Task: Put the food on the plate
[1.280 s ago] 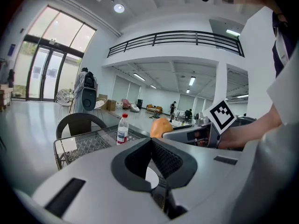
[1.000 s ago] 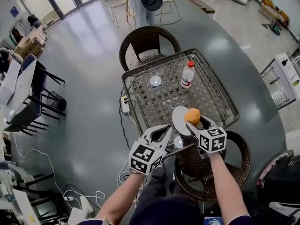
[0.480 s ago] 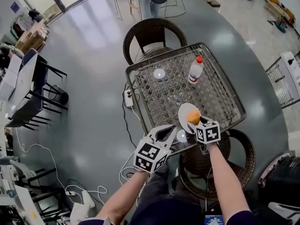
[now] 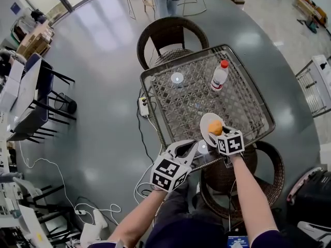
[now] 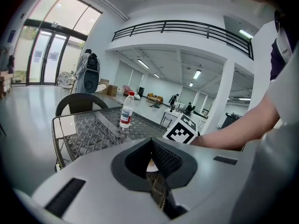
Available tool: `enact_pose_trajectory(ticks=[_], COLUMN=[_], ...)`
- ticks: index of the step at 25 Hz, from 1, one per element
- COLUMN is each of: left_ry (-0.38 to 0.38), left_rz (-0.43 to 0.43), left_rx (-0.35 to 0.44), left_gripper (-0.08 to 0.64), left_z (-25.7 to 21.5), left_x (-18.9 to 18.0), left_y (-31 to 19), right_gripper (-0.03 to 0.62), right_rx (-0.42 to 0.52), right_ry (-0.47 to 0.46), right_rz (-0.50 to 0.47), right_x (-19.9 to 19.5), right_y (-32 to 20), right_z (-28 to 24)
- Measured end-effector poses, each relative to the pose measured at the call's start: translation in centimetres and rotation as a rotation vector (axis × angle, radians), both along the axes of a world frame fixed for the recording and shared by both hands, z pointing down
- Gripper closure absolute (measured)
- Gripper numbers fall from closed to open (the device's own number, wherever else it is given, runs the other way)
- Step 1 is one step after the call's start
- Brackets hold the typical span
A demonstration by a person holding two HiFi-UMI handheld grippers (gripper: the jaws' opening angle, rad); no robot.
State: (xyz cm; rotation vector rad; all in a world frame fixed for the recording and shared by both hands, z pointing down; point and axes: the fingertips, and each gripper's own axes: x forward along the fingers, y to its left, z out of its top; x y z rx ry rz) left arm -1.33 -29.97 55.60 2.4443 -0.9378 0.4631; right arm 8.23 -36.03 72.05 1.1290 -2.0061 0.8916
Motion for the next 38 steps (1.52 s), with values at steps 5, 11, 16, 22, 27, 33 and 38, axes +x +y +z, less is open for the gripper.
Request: enact_pose_trajectory(ticks=[5, 11, 16, 22, 27, 33, 38], left_ry=[0.001, -0.004, -0.002, 0.023, 0.072, 0.099, 0.107], left_rz=[0.006, 0.008, 0.012, 0.006, 0.005, 0.018, 0.039], left_rx=[-0.003, -0.008, 0.004, 0.042, 0.093, 0.132, 0.164], left_gripper=[0.552, 0.552, 0.552, 0.552, 0.552, 0.552, 0.552], left_z=[0.1, 0.2, -0.2, -2.6, -5.8, -8.6, -10.6], left_x=[0.3, 0.2, 0.3, 0.5, 0.7, 1.4, 1.9], left_y=[0.0, -0.2, -0.3, -0.3, -0.2, 0.4, 0.9], right_gripper=[0.305, 0.276, 0.275, 0.366, 0.437, 0.567, 0.586], right_rx=[0.009, 0.042, 0.079, 0.229, 0.376, 0.533, 0.623], right_ry=[0.057, 0.058, 0.052, -0.047, -0.150, -0.203, -0.245], right_rz=[0.005, 0.010, 0.018, -0.009, -0.016, 0.008, 0.021], right_x=[0.3, 0.3, 0.5, 0.2, -0.6, -0.9, -1.3], right_y=[0.3, 0.1, 0.3, 0.8, 1.2, 2.7, 4.1], right_z=[0.5, 0.0, -1.8, -8.3, -14.8, -21.0, -24.8])
